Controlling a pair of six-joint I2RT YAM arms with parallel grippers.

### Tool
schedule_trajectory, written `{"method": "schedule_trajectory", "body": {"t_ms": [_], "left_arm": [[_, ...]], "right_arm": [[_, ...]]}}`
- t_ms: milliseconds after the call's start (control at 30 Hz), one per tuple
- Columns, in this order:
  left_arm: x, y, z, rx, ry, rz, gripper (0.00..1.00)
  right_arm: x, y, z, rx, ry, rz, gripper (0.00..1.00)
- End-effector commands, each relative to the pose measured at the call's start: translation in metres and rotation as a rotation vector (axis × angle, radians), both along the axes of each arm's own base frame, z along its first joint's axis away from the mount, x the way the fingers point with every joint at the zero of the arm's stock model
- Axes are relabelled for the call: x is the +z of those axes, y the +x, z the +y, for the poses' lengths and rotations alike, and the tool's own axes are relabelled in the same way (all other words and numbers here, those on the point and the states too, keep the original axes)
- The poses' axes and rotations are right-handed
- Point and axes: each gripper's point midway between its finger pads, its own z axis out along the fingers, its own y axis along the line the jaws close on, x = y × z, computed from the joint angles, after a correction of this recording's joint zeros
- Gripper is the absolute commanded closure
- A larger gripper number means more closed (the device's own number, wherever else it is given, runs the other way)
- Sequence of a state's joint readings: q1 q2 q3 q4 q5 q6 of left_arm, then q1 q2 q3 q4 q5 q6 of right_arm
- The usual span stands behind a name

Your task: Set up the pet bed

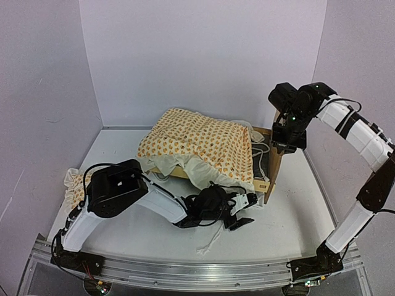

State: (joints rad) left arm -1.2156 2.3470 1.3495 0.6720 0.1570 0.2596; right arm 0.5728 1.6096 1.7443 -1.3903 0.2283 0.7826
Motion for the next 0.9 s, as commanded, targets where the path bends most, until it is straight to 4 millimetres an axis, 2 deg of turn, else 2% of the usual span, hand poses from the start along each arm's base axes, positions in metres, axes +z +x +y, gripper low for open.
{"method": "schedule_trajectory", "body": {"t_ms": [0, 167, 267, 400, 500, 567, 667, 700, 733, 800, 867], "left_arm": [[0.026, 0.032, -0.019, 0.031, -0.049, -0.107, 0.24], [-0.003, 0.038, -0.033, 0.009, 0.035, -0.032, 0.26], [-0.022, 0.038, -0.03, 0.012, 0.079, -0.013, 0.29], [-0.041, 0.052, -0.024, 0.095, 0.145, -0.021, 0.33], [-0.054, 0.057, -0.02, 0.12, 0.219, -0.023, 0.5], [-0.056, 0.053, -0.015, 0.115, 0.244, -0.02, 0.77], [-0.054, 0.04, -0.008, 0.092, 0.267, -0.031, 0.9], [-0.051, 0.032, -0.006, 0.079, 0.271, -0.034, 0.97], [-0.047, 0.022, -0.004, 0.051, 0.269, -0.027, 1.0], [-0.03, -0.008, 0.0, -0.056, 0.243, 0.015, 1.0], [0.001, -0.04, 0.0, -0.157, 0.189, 0.059, 1.0]], "right_arm": [[0.099, 0.024, 0.023, 0.002, 0.274, -0.365, 1.0], [0.096, 0.022, 0.024, 0.003, 0.282, -0.355, 1.0], [0.096, 0.021, 0.023, 0.008, 0.281, -0.353, 1.0], [0.098, 0.019, 0.022, 0.012, 0.28, -0.359, 1.0], [0.1, 0.017, 0.02, 0.014, 0.277, -0.366, 1.0], [0.101, 0.017, 0.017, 0.014, 0.264, -0.377, 1.0], [0.098, 0.017, 0.011, 0.016, 0.225, -0.386, 1.0], [0.095, 0.017, 0.01, 0.019, 0.212, -0.38, 1.0], [0.089, 0.017, 0.008, 0.024, 0.194, -0.37, 1.0], [0.079, 0.016, 0.009, 0.064, 0.159, -0.353, 1.0], [0.054, 0.014, 0.007, 0.139, 0.089, -0.314, 1.0]]}}
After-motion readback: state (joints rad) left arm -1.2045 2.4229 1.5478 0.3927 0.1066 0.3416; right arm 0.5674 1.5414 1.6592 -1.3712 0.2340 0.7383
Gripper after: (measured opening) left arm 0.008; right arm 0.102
